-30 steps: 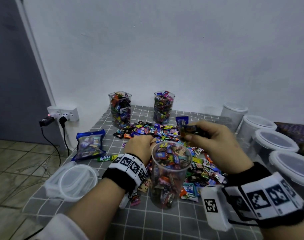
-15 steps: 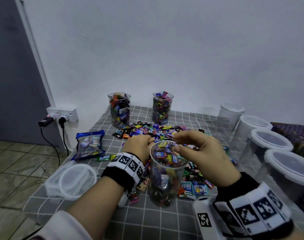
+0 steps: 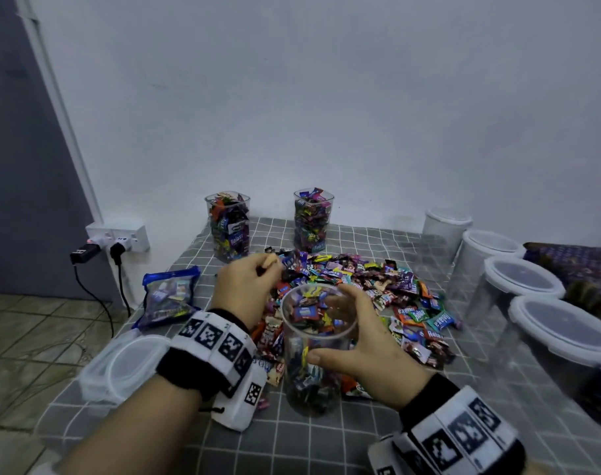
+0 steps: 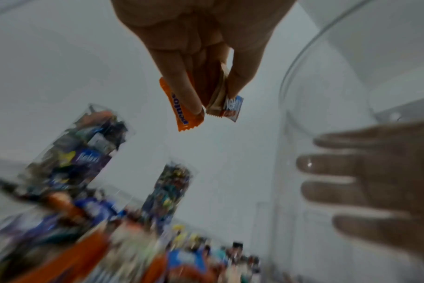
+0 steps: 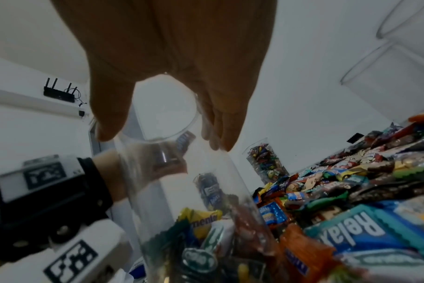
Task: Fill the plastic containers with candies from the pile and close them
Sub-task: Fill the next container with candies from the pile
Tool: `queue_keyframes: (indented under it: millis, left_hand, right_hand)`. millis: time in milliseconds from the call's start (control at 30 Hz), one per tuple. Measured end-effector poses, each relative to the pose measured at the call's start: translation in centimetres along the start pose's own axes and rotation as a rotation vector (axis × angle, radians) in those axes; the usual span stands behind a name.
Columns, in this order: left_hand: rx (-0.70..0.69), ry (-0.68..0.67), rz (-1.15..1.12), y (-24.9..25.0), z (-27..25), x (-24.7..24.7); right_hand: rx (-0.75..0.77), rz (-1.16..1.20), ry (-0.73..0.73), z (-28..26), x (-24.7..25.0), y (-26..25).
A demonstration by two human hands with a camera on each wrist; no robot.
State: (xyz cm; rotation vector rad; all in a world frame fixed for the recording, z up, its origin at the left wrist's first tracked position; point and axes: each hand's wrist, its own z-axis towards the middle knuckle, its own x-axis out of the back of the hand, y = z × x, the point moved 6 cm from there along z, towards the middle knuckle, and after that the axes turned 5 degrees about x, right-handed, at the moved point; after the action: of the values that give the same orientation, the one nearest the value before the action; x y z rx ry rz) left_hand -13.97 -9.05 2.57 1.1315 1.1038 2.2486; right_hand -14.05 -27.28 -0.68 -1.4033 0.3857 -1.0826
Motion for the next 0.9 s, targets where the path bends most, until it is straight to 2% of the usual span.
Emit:
queue_keyframes:
  millis: [133, 300, 500, 900]
  left_hand:
    - [-0.024, -0.010, -0.322, 3.2, 0.1, 2.4]
    - [-0.007, -0.340, -0.512, 6.7, -1.3, 1.4]
    - [0.026, -0.506, -0.434, 5.9, -2.8, -0.9]
    - [-0.035, -0.509, -0.331, 5.6, -3.2, -1.2]
  right_hand:
    - [0.012, -0.016, 0.002, -0.1, 0.2, 0.2]
    - [0.017, -0.023, 0.019, -0.2, 0.2, 0.3]
    - [0.023, -0.038, 0.035, -0.2, 0.3, 0.4]
    - [0.029, 0.019, 0.038, -0.3, 0.2, 0.5]
